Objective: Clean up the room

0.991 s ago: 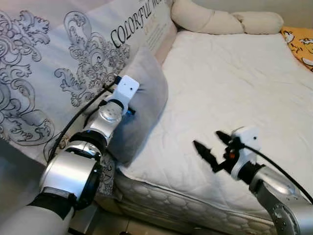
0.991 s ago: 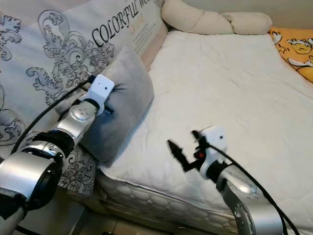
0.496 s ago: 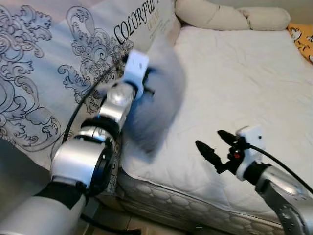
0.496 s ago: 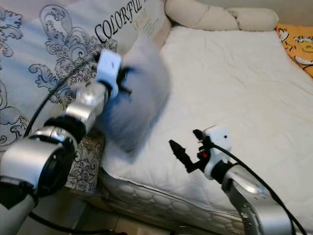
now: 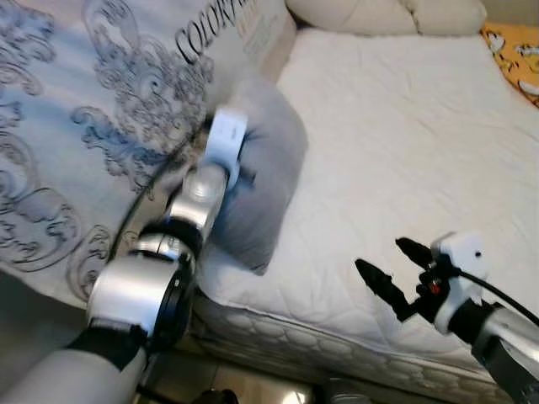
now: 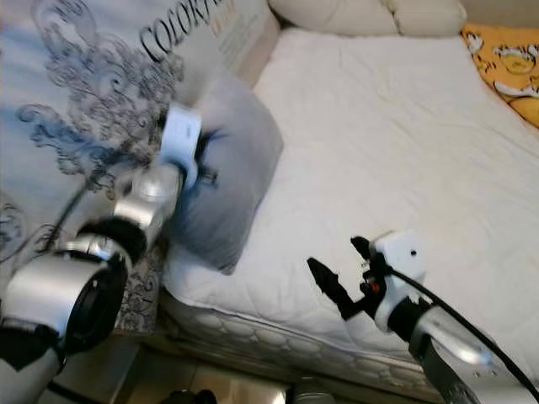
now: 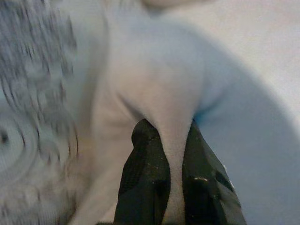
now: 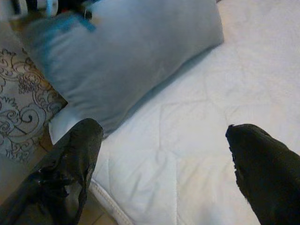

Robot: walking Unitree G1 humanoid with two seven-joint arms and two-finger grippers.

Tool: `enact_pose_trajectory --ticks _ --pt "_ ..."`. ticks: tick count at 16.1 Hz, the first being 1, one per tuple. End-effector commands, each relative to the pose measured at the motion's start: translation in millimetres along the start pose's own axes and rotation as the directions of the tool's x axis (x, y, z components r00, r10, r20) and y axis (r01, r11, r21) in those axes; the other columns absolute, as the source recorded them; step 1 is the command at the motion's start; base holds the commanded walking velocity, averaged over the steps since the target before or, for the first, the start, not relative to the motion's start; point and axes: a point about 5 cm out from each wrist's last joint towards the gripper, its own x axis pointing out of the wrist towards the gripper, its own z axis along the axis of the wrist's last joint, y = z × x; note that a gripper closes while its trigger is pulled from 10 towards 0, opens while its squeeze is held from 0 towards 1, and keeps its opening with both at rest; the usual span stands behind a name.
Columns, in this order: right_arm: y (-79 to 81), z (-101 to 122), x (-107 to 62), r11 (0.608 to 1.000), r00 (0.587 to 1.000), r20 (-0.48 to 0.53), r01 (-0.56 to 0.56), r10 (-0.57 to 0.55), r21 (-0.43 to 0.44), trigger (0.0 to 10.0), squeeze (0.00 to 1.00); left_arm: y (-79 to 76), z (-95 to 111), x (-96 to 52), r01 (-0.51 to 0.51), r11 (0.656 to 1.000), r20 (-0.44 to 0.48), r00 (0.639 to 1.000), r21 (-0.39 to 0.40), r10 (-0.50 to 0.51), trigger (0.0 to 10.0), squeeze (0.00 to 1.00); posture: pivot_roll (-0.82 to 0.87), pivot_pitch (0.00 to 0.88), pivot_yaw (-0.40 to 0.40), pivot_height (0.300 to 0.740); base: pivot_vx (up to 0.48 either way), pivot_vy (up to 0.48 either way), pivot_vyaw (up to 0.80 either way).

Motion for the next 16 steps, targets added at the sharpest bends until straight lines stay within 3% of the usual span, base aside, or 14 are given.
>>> enact_pose_trajectory --ticks 1,5,6,8,10,13,14,15,16 --pt "2.7 4 -3.7 1.000 1.000 0.002 -0.007 0.007 -0.008 10.0 0.00 6.9 -8 -1.7 -0.031 0.999 -0.039 0.999 0.038 0.032 10.0 0.00 -0.45 0.151 0.067 0.740 0.000 0.000 0.00" --pt "6.2 5 -1.6 0.999 0.999 -0.013 -0.039 0.038 -0.016 10.0 0.00 22.2 -32 -9.4 -0.079 0.996 -0.127 0.988 0.033 0.083 10.0 0.00 -0.44 0.142 0.062 0.740 0.000 0.000 0.00" --pt "4.8 6 1.7 0.999 0.999 -0.005 -0.038 0.038 -0.017 10.0 0.00 29.7 -29 -9.5 -0.094 0.995 -0.108 0.990 0.024 0.096 10.0 1.00 -0.43 0.139 0.062 0.740 0.000 0.000 0.00" --pt "4.0 7 7.0 0.999 0.999 0.008 -0.038 0.038 -0.010 10.0 0.00 36.2 -18 -7.5 -0.105 0.994 -0.052 0.993 -0.015 0.104 10.0 1.00 -0.38 0.120 0.057 0.740 0.000 0.000 0.00" --pt "3.2 4 25.0 0.999 0.999 0.024 -0.032 0.032 0.002 10.0 0.00 32.6 12 -2.2 -0.020 1.000 0.110 0.994 -0.016 0.021 10.0 1.00 -0.30 0.103 0.058 0.740 0.000 0.000 0.00" --pt "2.5 -1 39.5 1.000 1.000 0.010 0.000 -0.001 0.019 10.0 0.00 21.6 37 1.0 0.118 0.992 0.215 0.971 -0.052 -0.104 10.0 0.99 -0.24 0.070 0.059 0.740 0.000 0.000 0.00" --pt "3.6 -3 46.8 0.999 1.000 0.015 0.006 -0.006 0.034 10.0 0.00 9.9 44 1.4 0.216 0.974 0.245 0.950 -0.060 -0.196 10.0 0.75 -0.20 0.051 0.059 0.740 0.000 0.000 0.00" --pt "4.1 -3 51.4 0.999 0.999 0.027 0.019 -0.020 0.044 10.0 0.00 2.7 45 0.9 0.261 0.962 0.255 0.939 -0.085 -0.233 10.0 0.67 -0.18 0.032 0.062 0.740 0.000 0.000 0.00" --pt "1.4 -4 57.6 0.996 0.996 0.034 0.080 -0.082 0.037 10.0 0.00 -9.2 41 -3.0 0.320 0.934 0.287 0.920 -0.156 -0.267 10.0 0.68 -0.18 0.018 0.065 0.740 0.000 0.000 0.00"
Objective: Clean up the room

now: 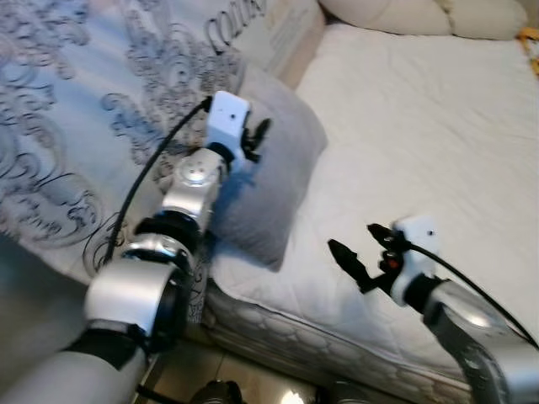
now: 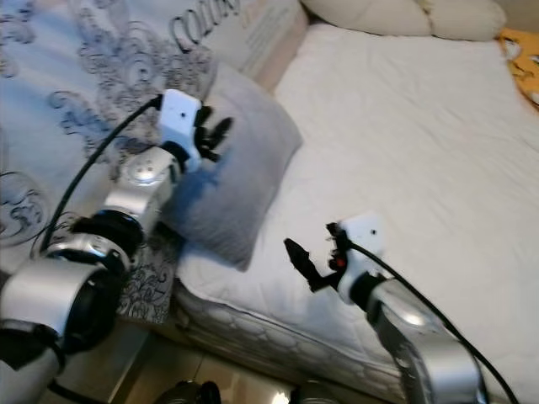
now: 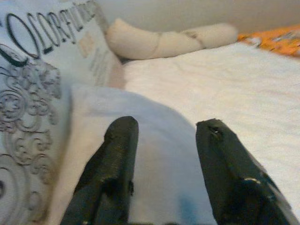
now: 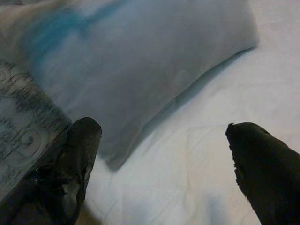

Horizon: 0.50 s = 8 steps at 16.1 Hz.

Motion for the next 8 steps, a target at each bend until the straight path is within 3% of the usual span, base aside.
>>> enact_pose_trajectory --ticks 1,3,5,6,7,8 --pt "-3.7 -1 2.9 0.998 0.998 0.013 0.062 -0.062 -0.008 10.0 0.00 -6.5 -7 -4.7 0.026 0.997 0.000 1.000 -0.068 -0.026 10.0 0.68 -0.17 0.005 0.068 0.740 0.000 0.000 0.00" --pt "-0.9 2 8.0 0.996 0.995 0.056 0.083 -0.084 0.009 10.0 0.00 -20.4 -10 -19.5 0.063 0.997 0.037 0.997 -0.050 -0.061 10.0 0.70 -0.15 0.000 0.073 0.740 0.000 0.000 0.00" --pt "5.9 3 13.9 0.992 0.987 0.094 0.128 -0.128 0.009 10.0 0.00 -26.4 -12 -56.4 -0.028 0.992 0.033 0.999 -0.119 0.032 10.0 0.73 -0.14 0.000 0.088 0.740 0.000 0.000 0.00" --pt "6.2 3 14.2 0.990 0.985 0.099 0.141 -0.142 0.018 10.0 0.00 -25.8 -12 -64.9 -0.059 0.989 0.026 0.998 -0.136 0.063 10.0 0.74 -0.14 0.000 0.088 0.740 0.000 0.000 0.00" --pt "6.1 3 13.7 0.985 0.979 0.113 0.167 -0.172 0.050 10.0 0.00 -21.7 -18 -86.9 -0.140 0.973 -0.015 0.990 -0.184 0.140 10.0 0.75 -0.13 0.000 0.080 0.740 0.000 -0.255 0.00" --pt "5.9 2 13.5 0.983 0.977 0.117 0.174 -0.180 0.057 10.0 0.00 -20.9 -20 -93.8 -0.163 0.968 -0.031 0.987 -0.189 0.160 10.0 0.75 -0.12 0.000 0.078 0.740 0.000 -0.255 0.00"
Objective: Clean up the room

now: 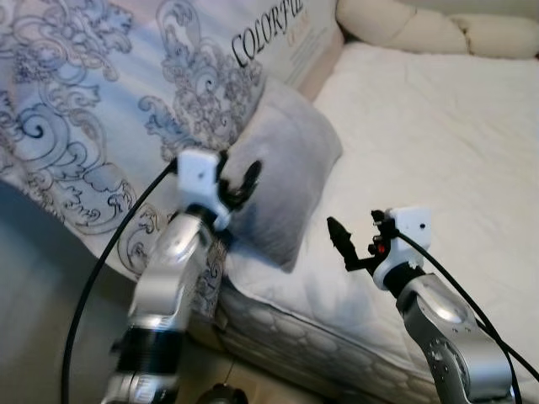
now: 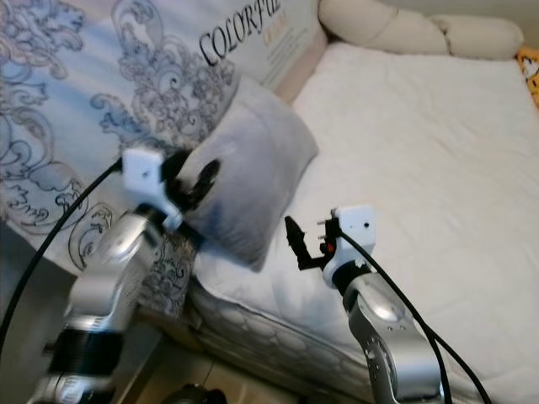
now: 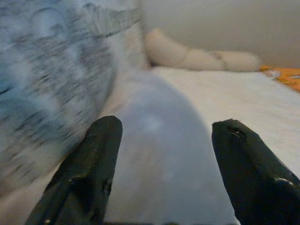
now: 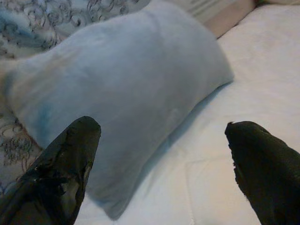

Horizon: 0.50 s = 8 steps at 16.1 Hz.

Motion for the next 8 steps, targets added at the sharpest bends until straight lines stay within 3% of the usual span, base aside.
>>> enact_pose_trajectory --ticks 1,2,5,8 --pt "-3.3 -2 -2.1 1.000 1.000 0.006 0.031 -0.031 -0.005 10.0 0.00 5.4 -1 -12.4 -0.040 0.999 -0.034 0.999 0.017 0.041 10.0 0.75 -0.11 0.000 0.060 0.740 0.000 -0.454 -0.59" --pt "-3.1 -5 -3.3 0.999 0.999 0.002 0.042 -0.042 0.011 10.0 0.00 12.5 -8 -28.9 -0.079 0.995 -0.077 0.993 0.059 0.083 10.0 0.78 -0.09 0.000 0.045 0.740 0.000 -0.480 -0.43" --pt "-5.7 -10 -4.4 0.998 0.998 -0.009 0.065 -0.065 0.022 10.0 0.00 21.2 -21 -53.1 -0.156 0.984 -0.158 0.973 0.087 0.168 10.0 0.81 -0.09 0.000 0.036 0.740 0.000 -0.480 -0.48" --pt "-11.0 -15 -4.2 0.997 0.997 -0.027 0.078 -0.078 0.004 10.0 0.00 23.2 -31 -67.2 -0.230 0.969 -0.213 0.946 0.091 0.245 10.0 0.80 -0.08 0.000 0.022 0.740 0.000 -0.480 -0.15"
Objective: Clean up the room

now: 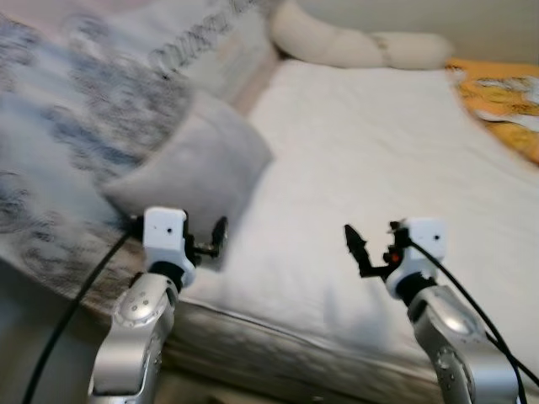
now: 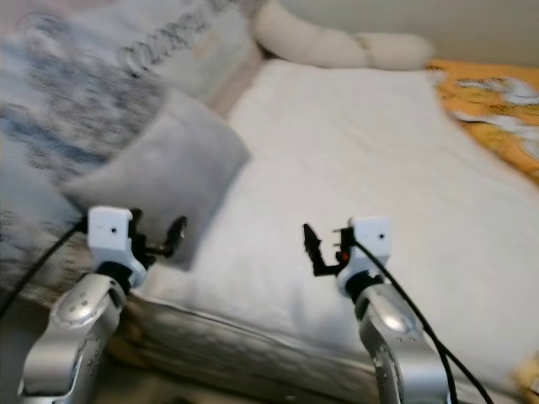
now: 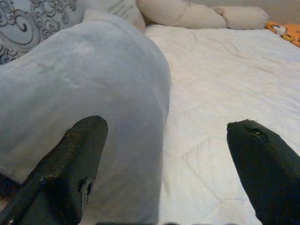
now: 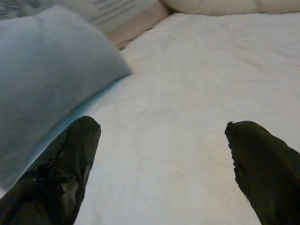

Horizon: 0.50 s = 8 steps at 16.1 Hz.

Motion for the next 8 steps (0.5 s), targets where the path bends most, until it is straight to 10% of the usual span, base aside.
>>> enact_pose_trajectory --ticks 1,8 --pt "3.8 0.5 2.3 1.000 1.000 0.003 -0.014 0.014 0.004 10.0 0.00 6.9 -1.9 -3.9 -0.044 0.999 -0.020 0.999 0.007 0.045 10.0 0.80 -0.08 0.000 0.023 0.740 0.000 -0.480 0.00" --pt "-1.1 -8.9 5.3 0.999 0.999 -0.048 0.017 -0.018 -0.036 10.0 0.00 3.9 -0.4 -1.7 -0.045 0.998 -0.019 0.999 0.035 0.045 10.0 0.80 -0.09 0.000 0.005 0.740 0.000 -0.480 0.00"
